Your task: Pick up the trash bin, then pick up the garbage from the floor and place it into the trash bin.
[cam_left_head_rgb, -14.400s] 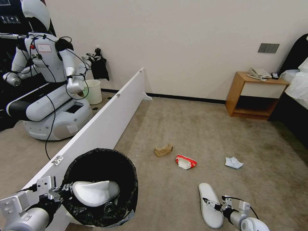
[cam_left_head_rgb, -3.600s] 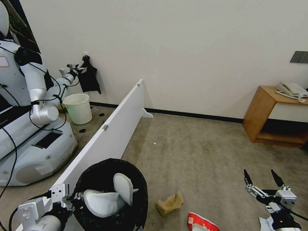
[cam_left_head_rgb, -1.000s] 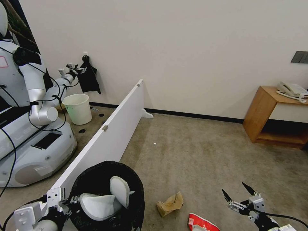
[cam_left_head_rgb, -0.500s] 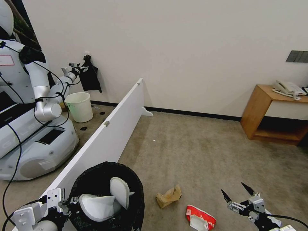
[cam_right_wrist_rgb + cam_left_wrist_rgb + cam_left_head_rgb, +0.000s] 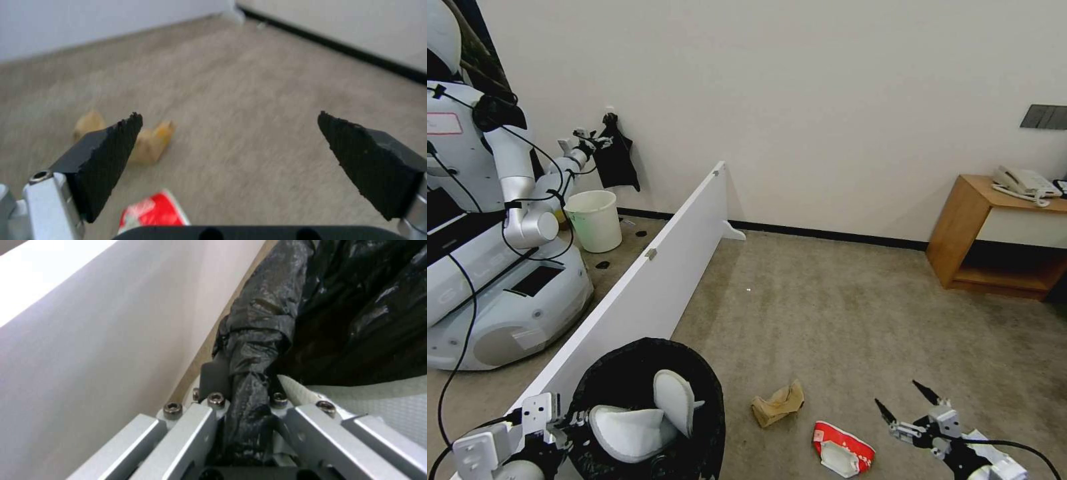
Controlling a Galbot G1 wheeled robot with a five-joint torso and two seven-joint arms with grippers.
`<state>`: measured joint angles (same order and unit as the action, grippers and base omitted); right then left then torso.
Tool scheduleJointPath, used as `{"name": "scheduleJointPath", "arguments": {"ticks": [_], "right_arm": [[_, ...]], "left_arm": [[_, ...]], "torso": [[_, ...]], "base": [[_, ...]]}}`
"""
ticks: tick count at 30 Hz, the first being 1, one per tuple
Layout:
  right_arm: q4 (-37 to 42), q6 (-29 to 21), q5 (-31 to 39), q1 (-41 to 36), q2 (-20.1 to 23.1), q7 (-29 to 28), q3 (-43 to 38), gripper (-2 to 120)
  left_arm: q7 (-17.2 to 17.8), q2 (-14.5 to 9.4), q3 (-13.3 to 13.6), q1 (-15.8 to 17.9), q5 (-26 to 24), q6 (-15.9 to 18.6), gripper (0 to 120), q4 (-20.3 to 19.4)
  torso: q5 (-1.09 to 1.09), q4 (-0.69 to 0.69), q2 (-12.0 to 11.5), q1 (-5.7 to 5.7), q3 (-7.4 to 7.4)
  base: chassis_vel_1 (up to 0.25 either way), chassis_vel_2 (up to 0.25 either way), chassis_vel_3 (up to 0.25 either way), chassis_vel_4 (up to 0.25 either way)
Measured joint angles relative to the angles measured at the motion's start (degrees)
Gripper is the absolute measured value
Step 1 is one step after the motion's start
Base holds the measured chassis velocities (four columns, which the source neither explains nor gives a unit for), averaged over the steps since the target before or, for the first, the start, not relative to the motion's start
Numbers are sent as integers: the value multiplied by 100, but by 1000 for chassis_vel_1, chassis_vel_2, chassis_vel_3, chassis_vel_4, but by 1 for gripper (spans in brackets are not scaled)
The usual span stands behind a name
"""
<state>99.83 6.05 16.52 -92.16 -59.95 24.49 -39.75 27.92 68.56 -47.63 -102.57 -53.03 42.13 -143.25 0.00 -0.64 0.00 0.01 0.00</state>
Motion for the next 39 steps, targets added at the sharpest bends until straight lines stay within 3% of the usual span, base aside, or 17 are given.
{"name": "scheduleJointPath", "arguments": {"ticks": [8,15,39], "right_arm": [[-509,-288,-258,342,484,37,711,100],[-935,-369,-342,657,614,5,1230,100],[-2461,-433,-742,1849,274,-180,2439,100]], "left_arm": [[23,-89,-5,-72,17,0,2,0],[27,-109,3,-115,69,0,2,0],[21,-62,-20,-95,104,0,2,0]], "torso": [[0,0,0,0,0],[0,0,0,0,0],[0,0,0,0,0]], "base": [[0,0,0,0],[0,0,0,0],[0,0,0,0]]}}
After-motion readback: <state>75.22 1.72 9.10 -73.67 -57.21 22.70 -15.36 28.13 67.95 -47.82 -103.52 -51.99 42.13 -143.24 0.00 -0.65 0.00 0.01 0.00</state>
